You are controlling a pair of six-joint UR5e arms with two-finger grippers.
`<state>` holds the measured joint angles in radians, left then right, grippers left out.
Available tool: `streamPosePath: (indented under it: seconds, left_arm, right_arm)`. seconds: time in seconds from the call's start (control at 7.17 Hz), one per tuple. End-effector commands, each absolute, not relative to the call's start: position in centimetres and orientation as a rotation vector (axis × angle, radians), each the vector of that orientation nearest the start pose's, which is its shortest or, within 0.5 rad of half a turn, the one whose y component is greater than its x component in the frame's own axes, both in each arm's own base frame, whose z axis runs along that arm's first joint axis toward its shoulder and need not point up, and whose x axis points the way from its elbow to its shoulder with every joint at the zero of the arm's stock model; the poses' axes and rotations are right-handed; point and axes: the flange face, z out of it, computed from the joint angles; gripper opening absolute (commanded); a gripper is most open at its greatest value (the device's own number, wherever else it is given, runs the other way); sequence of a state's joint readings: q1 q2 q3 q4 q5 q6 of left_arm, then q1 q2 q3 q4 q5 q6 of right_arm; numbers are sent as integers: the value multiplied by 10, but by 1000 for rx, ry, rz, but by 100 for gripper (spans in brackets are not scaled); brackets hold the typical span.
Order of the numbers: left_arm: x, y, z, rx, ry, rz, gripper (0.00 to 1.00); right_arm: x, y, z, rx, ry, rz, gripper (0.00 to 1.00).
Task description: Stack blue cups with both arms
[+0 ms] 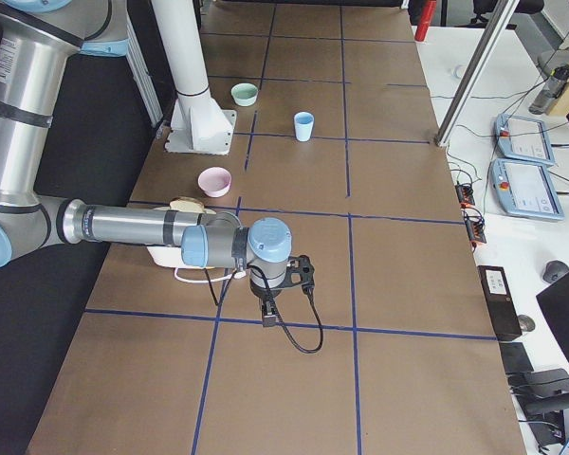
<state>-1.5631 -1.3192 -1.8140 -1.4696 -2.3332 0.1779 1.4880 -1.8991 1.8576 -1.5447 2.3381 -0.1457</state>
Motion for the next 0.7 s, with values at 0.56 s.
streamPosePath:
  seconds: [0.56]
  left_arm:
    - [-62,-378,660,-40,768,134,100]
  right_arm:
    - [34,-357,655,7,-778,-210,100]
